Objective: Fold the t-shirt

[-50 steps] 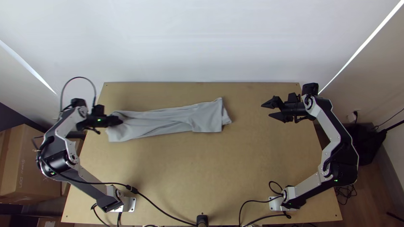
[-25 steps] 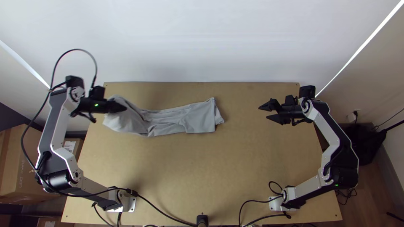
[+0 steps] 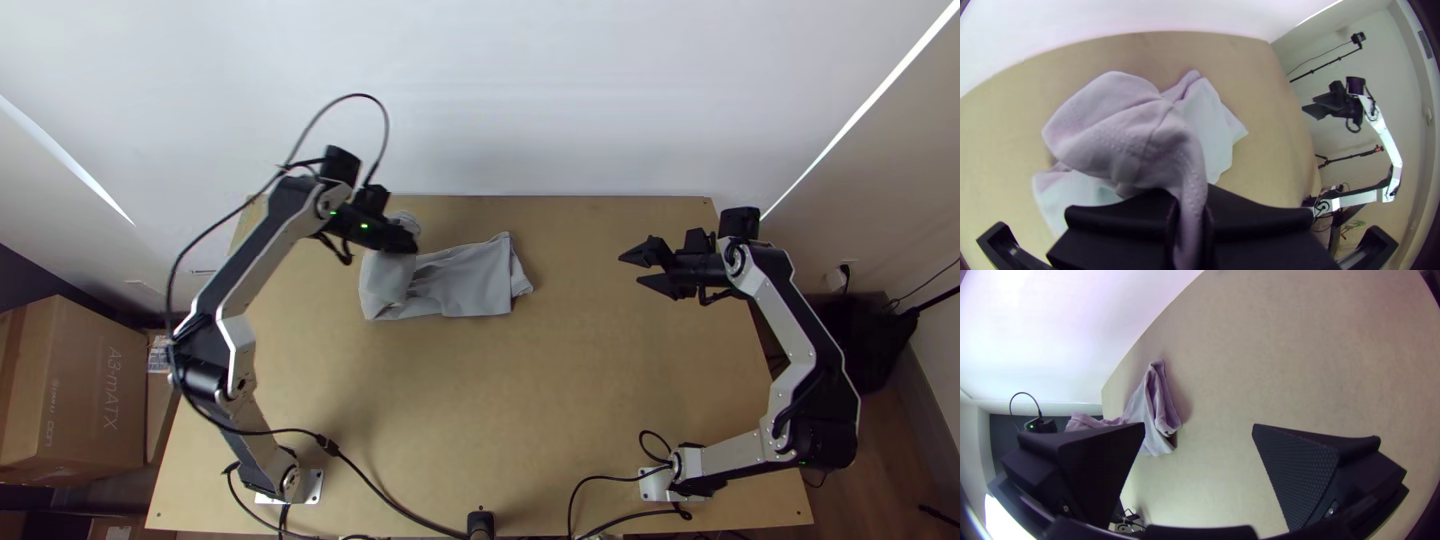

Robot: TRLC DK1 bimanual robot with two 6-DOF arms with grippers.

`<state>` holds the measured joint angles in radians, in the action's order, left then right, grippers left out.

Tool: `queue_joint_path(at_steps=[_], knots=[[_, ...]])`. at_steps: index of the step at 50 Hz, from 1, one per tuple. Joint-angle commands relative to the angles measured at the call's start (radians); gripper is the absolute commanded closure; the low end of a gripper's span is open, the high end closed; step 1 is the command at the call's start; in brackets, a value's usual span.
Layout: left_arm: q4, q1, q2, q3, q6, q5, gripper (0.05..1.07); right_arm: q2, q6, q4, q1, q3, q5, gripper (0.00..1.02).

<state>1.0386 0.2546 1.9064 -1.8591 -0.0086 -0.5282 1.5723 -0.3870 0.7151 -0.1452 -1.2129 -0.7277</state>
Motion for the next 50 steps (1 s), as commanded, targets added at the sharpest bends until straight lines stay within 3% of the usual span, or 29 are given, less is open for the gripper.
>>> queue_joint_path(at_steps=[1,22,23,24,25,27,28,29,39,50], knots=[[-0.025,0.063,0.083,-0.074,-0.062,0.019,1.05,-0.051,-0.023,-0.005,0.009,0.050,0.010,0.03],[-0.055,0.258,0.395,-0.397,-0.166,0.117,1.04,-0.141,-0.059,-0.054,0.082,0.182,0.082,0.03],[-0.075,0.267,0.404,-0.397,-0.166,0.146,1.00,-0.144,-0.061,-0.055,0.084,0.185,0.082,0.03],[-0.087,0.278,0.414,-0.399,-0.165,0.165,0.88,-0.147,-0.064,-0.057,0.085,0.188,0.082,0.03],[-0.097,0.284,0.421,-0.400,-0.165,0.172,0.69,-0.150,-0.066,-0.059,0.088,0.193,0.085,0.03],[-0.124,0.296,0.433,-0.400,-0.166,0.175,0.20,-0.155,-0.069,-0.062,0.098,0.202,0.090,0.03],[-0.143,0.304,0.434,-0.404,-0.175,0.178,0.06,-0.159,-0.070,-0.063,0.102,0.208,0.093,0.03],[-0.167,0.307,0.434,-0.408,-0.191,0.180,0.10,-0.161,-0.073,-0.066,0.108,0.213,0.096,0.03],[-0.413,0.336,0.339,-0.408,-0.353,0.172,0.10,-0.169,-0.107,-0.151,0.228,0.293,0.162,0.03],[-0.425,0.264,0.210,-0.399,-0.343,0.180,0.10,-0.086,-0.105,-0.204,0.314,0.214,0.182,0.03]])
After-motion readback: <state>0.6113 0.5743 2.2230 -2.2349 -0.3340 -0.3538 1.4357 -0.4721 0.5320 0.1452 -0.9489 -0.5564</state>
